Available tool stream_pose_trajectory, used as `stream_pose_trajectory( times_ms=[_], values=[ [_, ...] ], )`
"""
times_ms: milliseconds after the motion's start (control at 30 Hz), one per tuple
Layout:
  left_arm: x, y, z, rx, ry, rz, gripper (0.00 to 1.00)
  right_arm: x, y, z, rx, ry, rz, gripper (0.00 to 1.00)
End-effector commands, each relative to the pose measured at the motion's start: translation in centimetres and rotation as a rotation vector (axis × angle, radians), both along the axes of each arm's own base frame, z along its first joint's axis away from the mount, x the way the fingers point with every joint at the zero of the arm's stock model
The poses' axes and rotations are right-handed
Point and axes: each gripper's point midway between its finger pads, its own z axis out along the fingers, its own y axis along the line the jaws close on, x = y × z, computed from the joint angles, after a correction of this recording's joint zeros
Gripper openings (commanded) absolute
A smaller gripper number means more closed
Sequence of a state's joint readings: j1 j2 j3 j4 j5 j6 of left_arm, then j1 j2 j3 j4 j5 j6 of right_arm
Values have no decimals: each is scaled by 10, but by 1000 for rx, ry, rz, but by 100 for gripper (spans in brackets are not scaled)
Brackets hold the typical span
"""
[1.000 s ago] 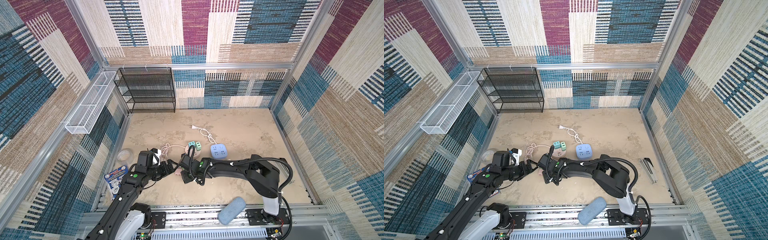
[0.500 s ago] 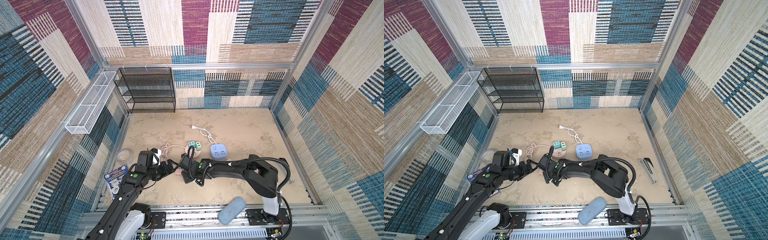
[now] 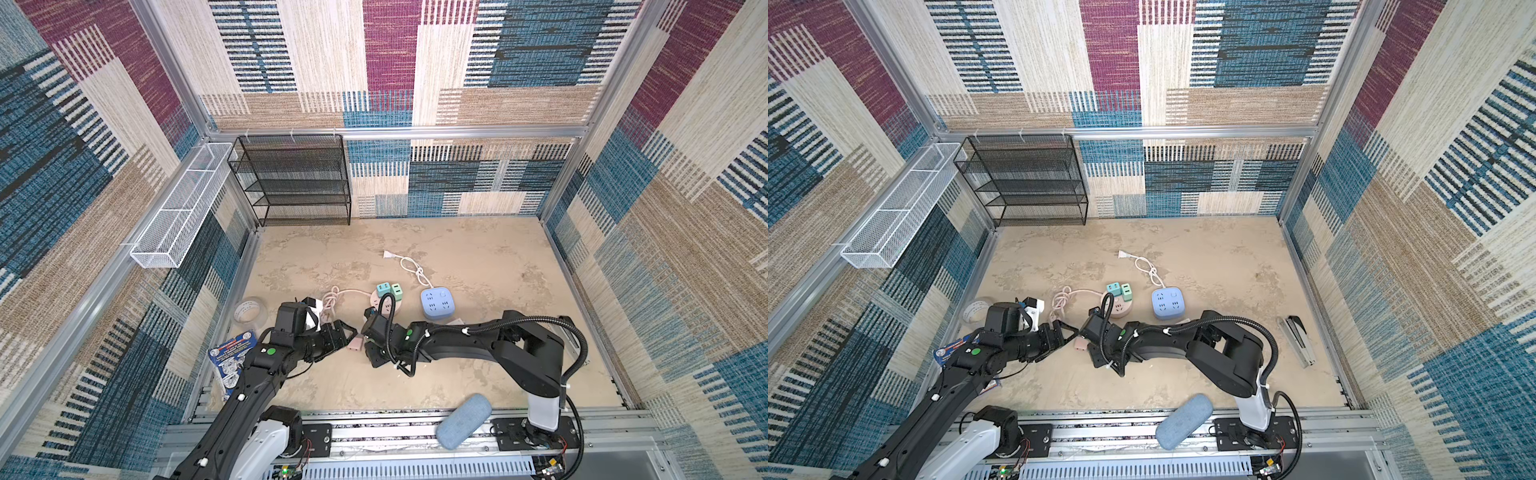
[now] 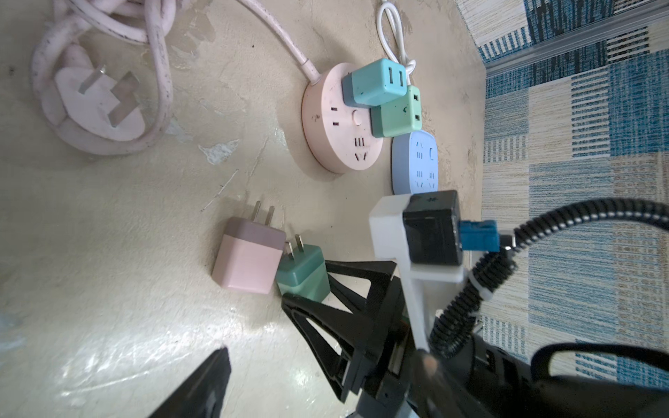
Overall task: Insert the plug
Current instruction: 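Close the right gripper on the loose green adapter and lift it, then bring the green adapter to the left gripper while the left gripper closes on it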
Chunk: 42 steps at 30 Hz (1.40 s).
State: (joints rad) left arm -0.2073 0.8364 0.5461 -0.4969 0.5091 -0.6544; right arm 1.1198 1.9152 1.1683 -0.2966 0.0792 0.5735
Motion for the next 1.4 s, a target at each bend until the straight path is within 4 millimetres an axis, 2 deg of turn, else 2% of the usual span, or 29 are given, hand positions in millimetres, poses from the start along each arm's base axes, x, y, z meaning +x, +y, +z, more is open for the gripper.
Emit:
stream_pose_trajectory(
  times_ms=[0, 167, 367, 500, 800, 1067, 1100, 1167, 1367],
  values=[
    [-2, -6, 2, -33, 12, -19, 81, -11, -11, -2, -17, 25, 37, 16],
    [-7, -16, 1, -73, 51, -71, 78, -19, -16, 15, 24, -12, 109, 9],
    [-12, -28, -1, -76, 56, -123, 76, -26, -21, 47, 92, -82, 195, 5],
    [-12, -43, 0, -126, 33, -162, 75, -29, -19, 68, 130, -126, 254, 4],
    [-6, -60, 5, -179, 36, -206, 73, -29, -9, 103, 191, -197, 331, 3],
    [-6, -68, 6, -207, 40, -222, 63, -24, -7, 108, 160, -226, 353, 3],
    [-6, -68, 6, -207, 43, -221, 57, -23, -6, 108, 157, -226, 353, 3],
    [-6, -68, 7, -209, 46, -218, 51, -22, -5, 107, 150, -224, 352, 2],
    [-9, -70, 5, -212, 55, -226, 41, -18, 1, 104, 149, -204, 347, 2]
  ],
)
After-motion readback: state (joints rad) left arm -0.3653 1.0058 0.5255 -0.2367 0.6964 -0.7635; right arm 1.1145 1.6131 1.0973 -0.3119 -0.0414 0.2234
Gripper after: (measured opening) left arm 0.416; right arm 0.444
